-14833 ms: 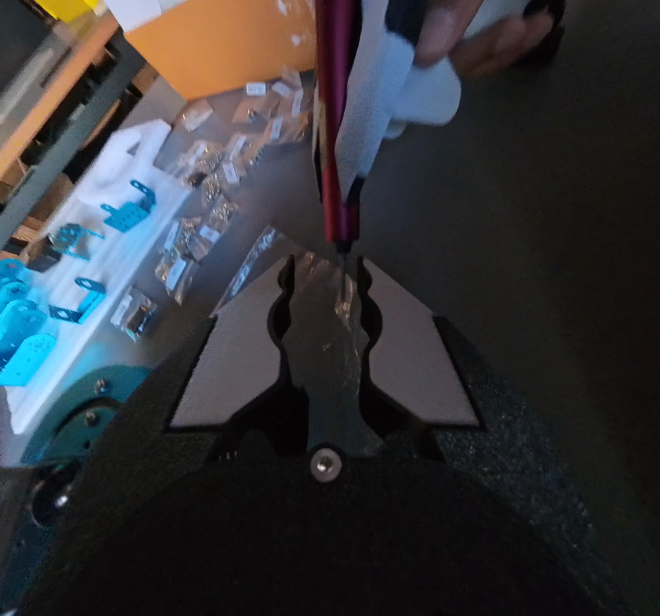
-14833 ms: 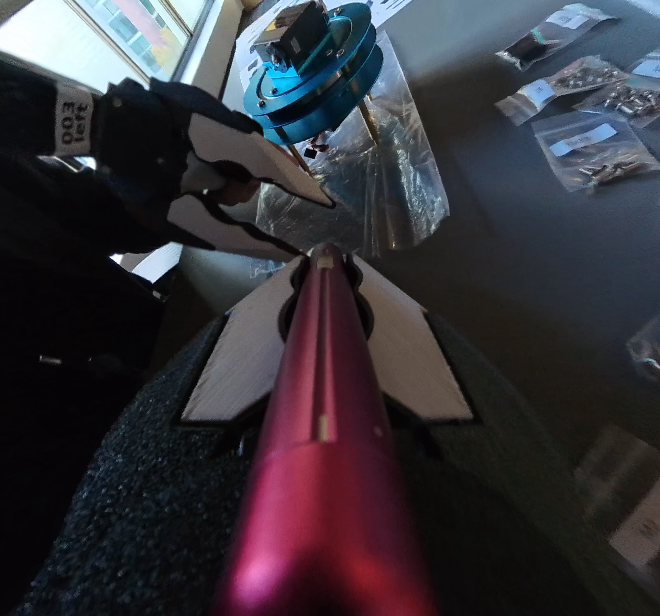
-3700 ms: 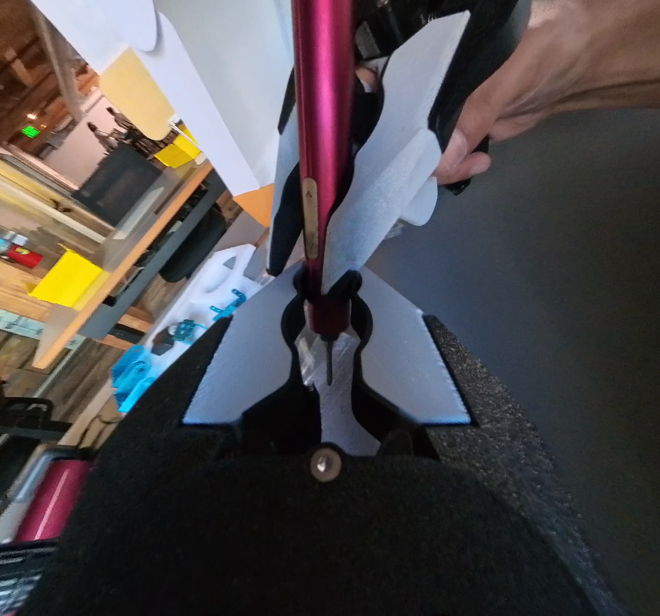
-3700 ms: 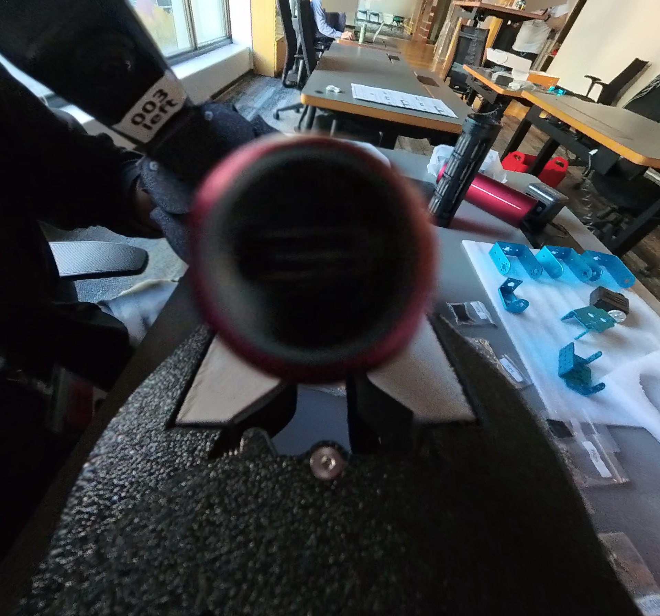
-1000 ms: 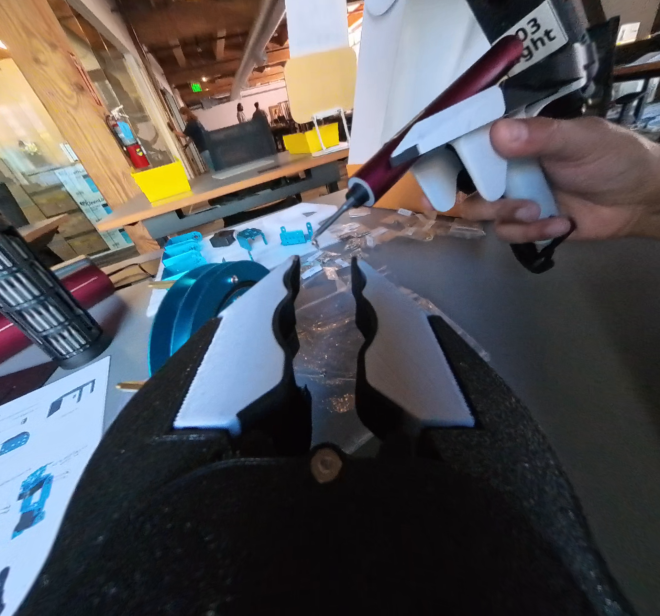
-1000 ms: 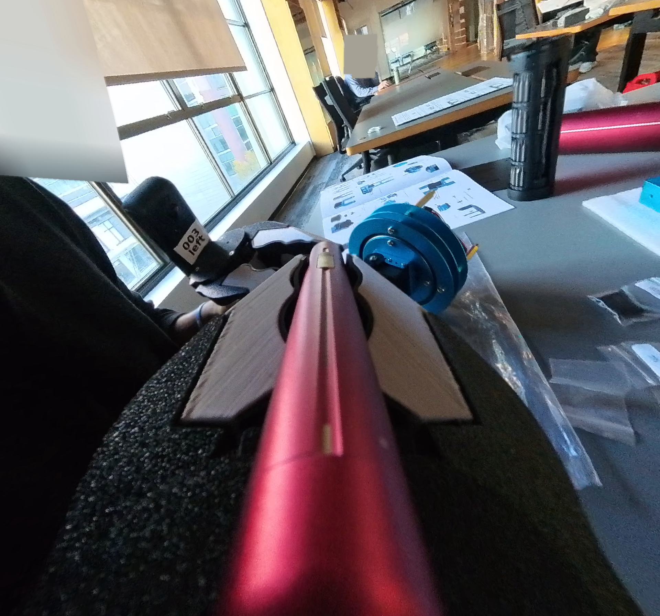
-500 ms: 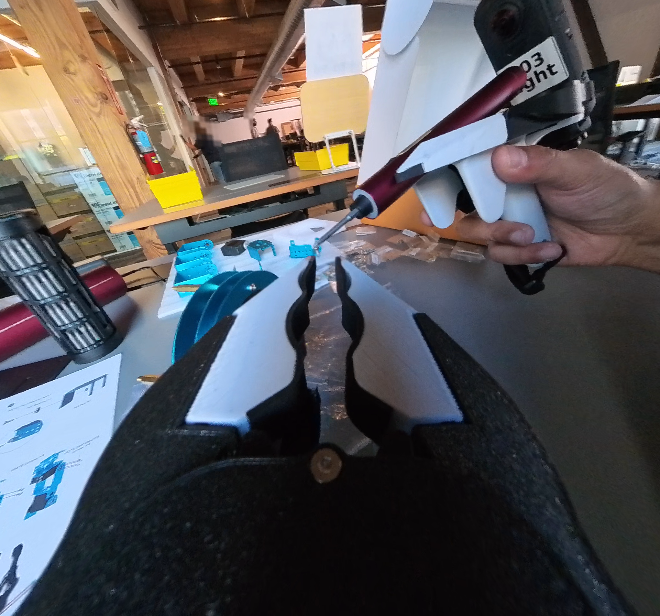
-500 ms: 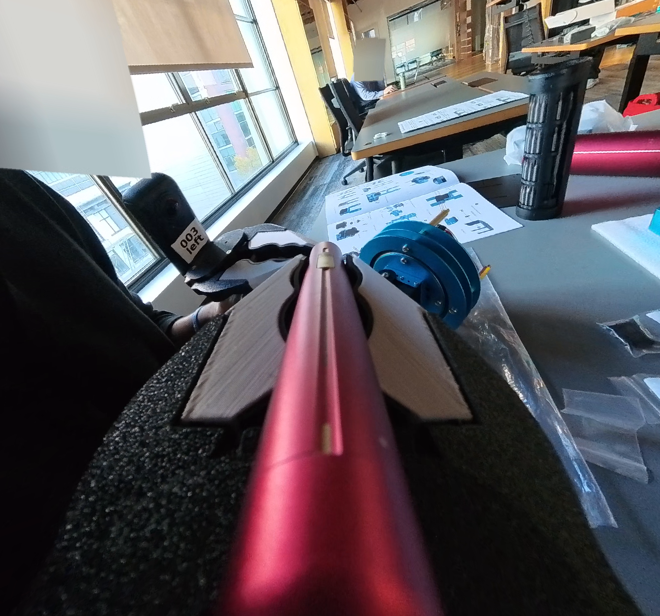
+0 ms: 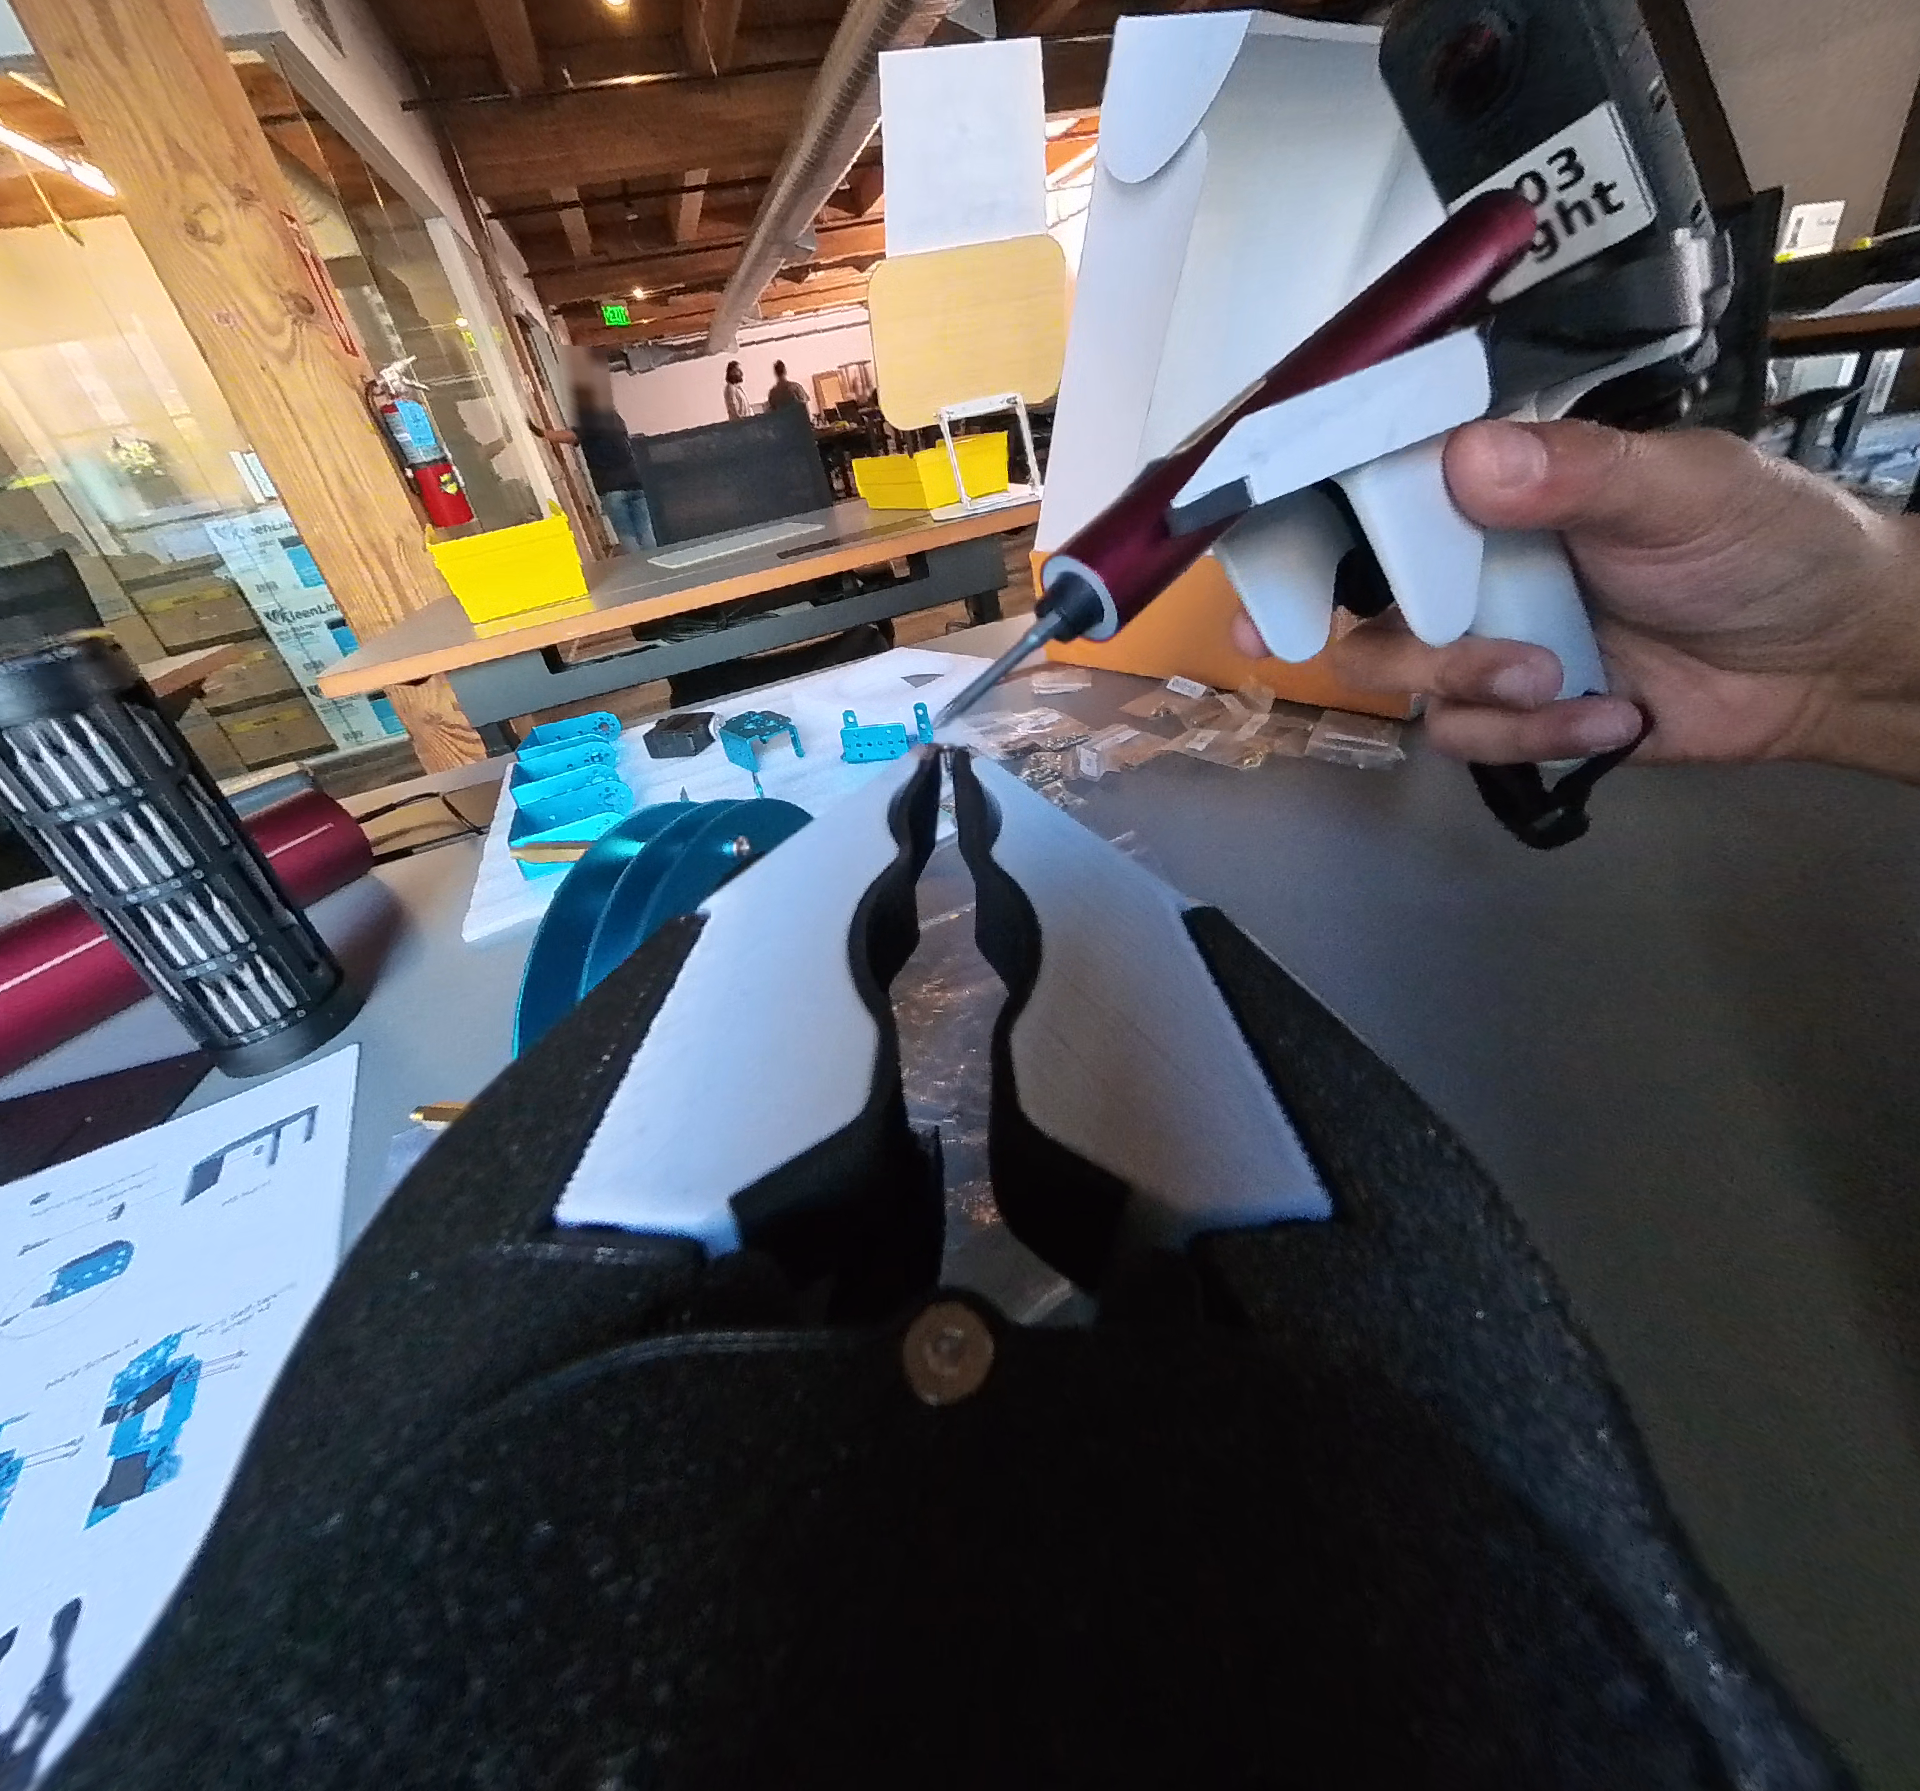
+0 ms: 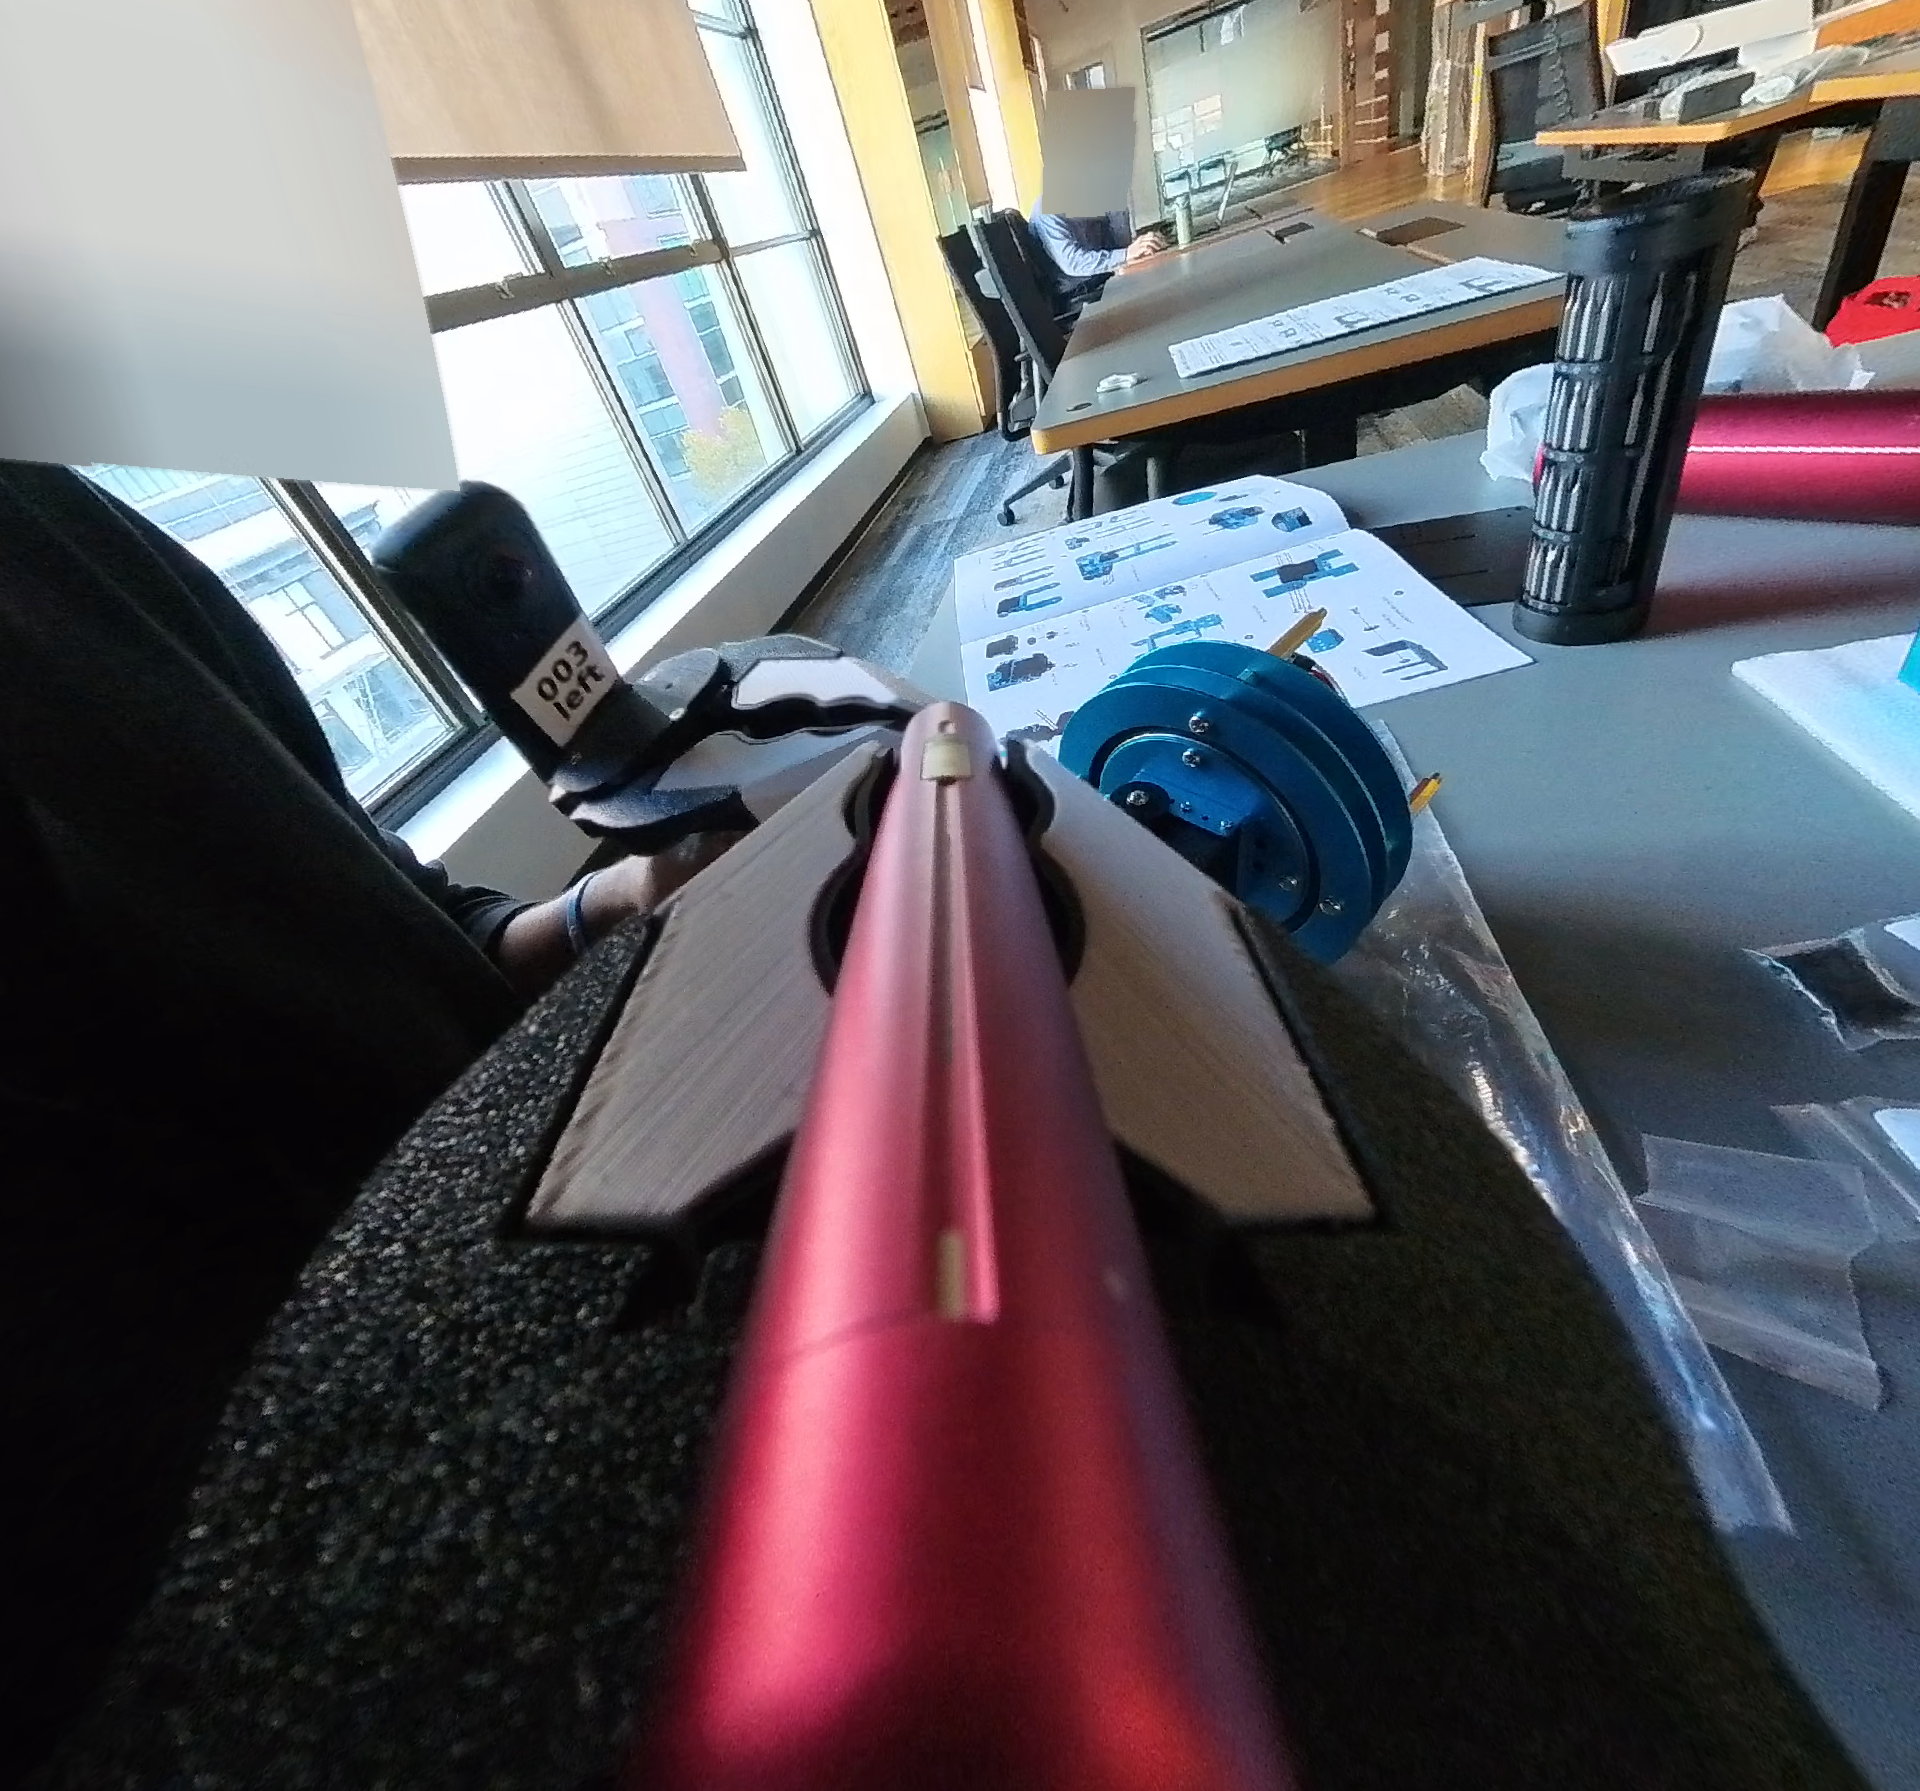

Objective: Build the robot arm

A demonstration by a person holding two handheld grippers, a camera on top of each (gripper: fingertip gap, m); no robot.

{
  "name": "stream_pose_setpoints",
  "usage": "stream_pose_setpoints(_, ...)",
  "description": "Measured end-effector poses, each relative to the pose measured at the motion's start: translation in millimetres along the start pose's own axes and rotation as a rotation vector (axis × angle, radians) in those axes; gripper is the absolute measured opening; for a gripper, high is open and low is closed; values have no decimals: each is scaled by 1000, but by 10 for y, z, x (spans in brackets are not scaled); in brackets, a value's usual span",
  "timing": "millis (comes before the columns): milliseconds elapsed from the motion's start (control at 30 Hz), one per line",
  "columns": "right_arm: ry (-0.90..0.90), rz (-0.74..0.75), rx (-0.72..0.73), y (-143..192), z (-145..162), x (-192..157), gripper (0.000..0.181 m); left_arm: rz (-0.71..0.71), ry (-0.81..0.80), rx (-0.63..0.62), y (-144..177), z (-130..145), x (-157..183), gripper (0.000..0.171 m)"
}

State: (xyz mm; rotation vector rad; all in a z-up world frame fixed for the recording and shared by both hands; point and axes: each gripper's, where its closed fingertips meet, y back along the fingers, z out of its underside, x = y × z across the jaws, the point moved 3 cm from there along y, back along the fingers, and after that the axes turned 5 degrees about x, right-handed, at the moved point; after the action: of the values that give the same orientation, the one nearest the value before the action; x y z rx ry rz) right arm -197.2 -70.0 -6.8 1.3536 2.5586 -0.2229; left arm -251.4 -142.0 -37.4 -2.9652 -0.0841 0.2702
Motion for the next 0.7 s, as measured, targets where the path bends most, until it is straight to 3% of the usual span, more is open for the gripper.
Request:
stream_pose_setpoints(300,60,-4,-66,79,-15,-74,22,37,-253,22,54,40,72,1)
stream_pose_setpoints(700,58,-13,-91,80,34,-90,23,42,-264,20,53,28,105,1)
